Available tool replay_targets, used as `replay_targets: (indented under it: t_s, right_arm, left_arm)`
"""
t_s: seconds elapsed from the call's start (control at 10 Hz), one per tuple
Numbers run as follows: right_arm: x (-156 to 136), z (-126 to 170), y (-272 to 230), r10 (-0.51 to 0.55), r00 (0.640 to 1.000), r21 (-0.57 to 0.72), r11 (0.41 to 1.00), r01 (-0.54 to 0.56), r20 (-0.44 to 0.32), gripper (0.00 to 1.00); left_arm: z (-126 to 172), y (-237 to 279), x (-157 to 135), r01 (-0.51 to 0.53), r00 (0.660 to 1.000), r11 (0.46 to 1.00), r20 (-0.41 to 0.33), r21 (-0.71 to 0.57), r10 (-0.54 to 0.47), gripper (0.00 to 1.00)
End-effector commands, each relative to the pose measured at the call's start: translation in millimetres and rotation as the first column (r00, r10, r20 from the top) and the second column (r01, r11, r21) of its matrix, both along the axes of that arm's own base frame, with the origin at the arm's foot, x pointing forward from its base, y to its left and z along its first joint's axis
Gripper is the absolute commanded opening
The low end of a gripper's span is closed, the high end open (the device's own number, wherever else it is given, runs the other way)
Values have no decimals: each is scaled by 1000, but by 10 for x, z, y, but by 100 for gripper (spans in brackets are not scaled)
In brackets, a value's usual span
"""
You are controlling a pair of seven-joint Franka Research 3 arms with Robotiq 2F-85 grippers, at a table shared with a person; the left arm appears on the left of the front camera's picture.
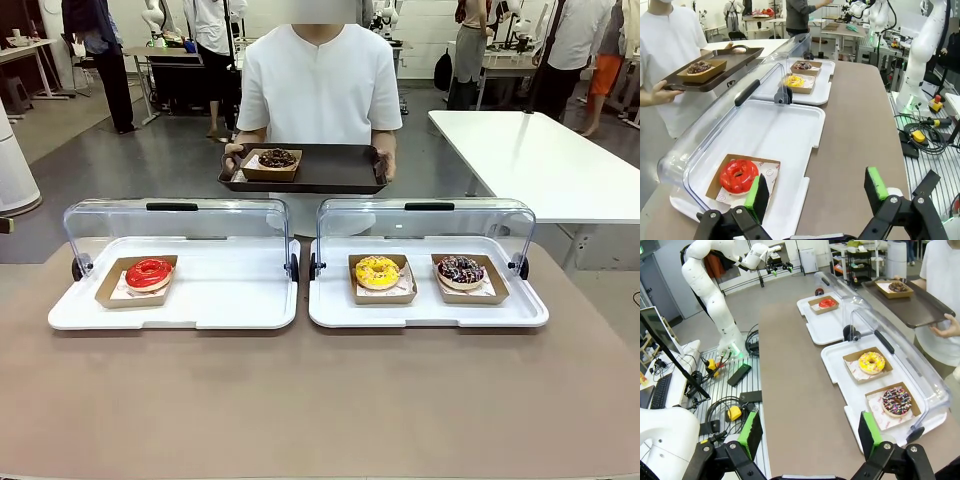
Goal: Provide the desired donut to the person.
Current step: Pick up and lift the Paper togo box containing the Donut pointed at by the person.
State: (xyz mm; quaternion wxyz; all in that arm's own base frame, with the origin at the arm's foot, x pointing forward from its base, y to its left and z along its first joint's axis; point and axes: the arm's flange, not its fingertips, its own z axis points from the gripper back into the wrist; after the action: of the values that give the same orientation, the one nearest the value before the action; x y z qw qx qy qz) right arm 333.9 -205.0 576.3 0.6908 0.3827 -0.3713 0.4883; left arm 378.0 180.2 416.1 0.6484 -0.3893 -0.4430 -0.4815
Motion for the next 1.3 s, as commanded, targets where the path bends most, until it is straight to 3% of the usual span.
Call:
replay_targets:
  t_s: [0.0, 1.2]
  right_arm:
    - [-3, -2, 6, 6, 1000, 10, 1000, -6, 10, 100]
    - [-3, -2, 6, 6, 1000, 10, 1000, -6, 10, 100]
  left_arm:
    - [6, 3, -6, -2, 1000, 1000, 7, -6, 2, 100]
    - [6, 3, -6, -2, 1000, 1000, 7, -6, 2, 100]
